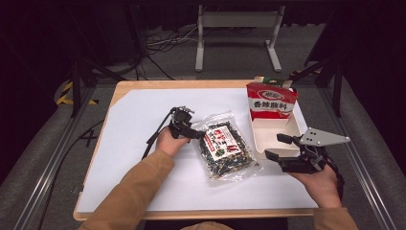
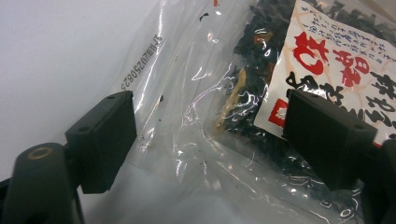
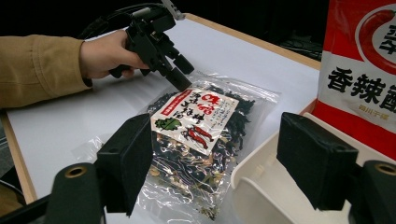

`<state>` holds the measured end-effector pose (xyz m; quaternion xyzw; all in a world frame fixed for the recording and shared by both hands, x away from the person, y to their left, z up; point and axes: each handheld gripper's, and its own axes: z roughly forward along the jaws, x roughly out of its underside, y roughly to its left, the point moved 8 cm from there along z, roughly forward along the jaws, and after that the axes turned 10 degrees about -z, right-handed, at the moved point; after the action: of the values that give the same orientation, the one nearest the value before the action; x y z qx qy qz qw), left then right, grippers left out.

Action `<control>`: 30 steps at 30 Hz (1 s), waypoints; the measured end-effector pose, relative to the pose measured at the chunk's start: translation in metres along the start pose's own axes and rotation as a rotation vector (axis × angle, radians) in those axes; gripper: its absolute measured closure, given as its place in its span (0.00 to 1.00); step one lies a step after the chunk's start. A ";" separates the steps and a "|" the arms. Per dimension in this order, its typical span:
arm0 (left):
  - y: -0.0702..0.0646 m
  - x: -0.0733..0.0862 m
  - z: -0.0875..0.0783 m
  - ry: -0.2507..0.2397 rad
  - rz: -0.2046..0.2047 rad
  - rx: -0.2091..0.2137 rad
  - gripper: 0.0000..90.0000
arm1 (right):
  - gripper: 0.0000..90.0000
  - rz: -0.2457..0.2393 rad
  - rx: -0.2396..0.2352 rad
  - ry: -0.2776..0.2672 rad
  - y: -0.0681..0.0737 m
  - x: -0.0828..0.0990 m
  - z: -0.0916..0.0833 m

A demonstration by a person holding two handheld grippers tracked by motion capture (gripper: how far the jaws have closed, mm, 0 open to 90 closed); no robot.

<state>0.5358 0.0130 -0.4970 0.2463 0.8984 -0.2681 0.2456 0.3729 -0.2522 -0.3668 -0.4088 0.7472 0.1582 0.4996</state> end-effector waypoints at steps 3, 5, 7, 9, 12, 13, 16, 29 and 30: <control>0.002 0.000 -0.001 -0.002 -0.009 -0.005 0.33 | 0.30 0.014 -0.012 -0.010 0.000 0.000 -0.001; 0.003 0.000 -0.002 0.000 -0.009 -0.018 0.38 | 0.30 0.018 -0.011 -0.014 -0.001 0.000 -0.002; 0.002 0.001 -0.002 -0.003 0.002 -0.030 0.42 | 0.30 0.024 -0.012 -0.018 -0.002 0.000 -0.003; 0.000 0.001 -0.002 0.000 -0.002 -0.035 0.46 | 0.30 0.029 -0.017 -0.023 -0.001 0.000 -0.003; 0.000 0.002 -0.001 -0.008 0.000 -0.021 0.56 | 0.30 0.037 -0.025 -0.029 -0.001 -0.001 -0.002; 0.000 0.002 -0.001 -0.007 -0.006 -0.012 0.59 | 0.30 0.037 -0.026 -0.029 -0.001 -0.001 -0.002; -0.003 0.002 -0.001 0.007 -0.004 -0.009 0.66 | 0.30 0.039 -0.028 -0.027 -0.001 -0.001 -0.001; -0.004 0.003 -0.001 0.020 -0.002 0.014 0.78 | 0.31 0.044 -0.029 -0.028 0.000 -0.001 0.001; -0.003 0.003 -0.001 0.020 -0.004 0.000 0.80 | 0.31 0.045 -0.029 -0.028 0.000 -0.001 0.001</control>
<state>0.5310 0.0122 -0.4966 0.2473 0.9014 -0.2660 0.2358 0.3737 -0.2515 -0.3663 -0.3970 0.7467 0.1857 0.5003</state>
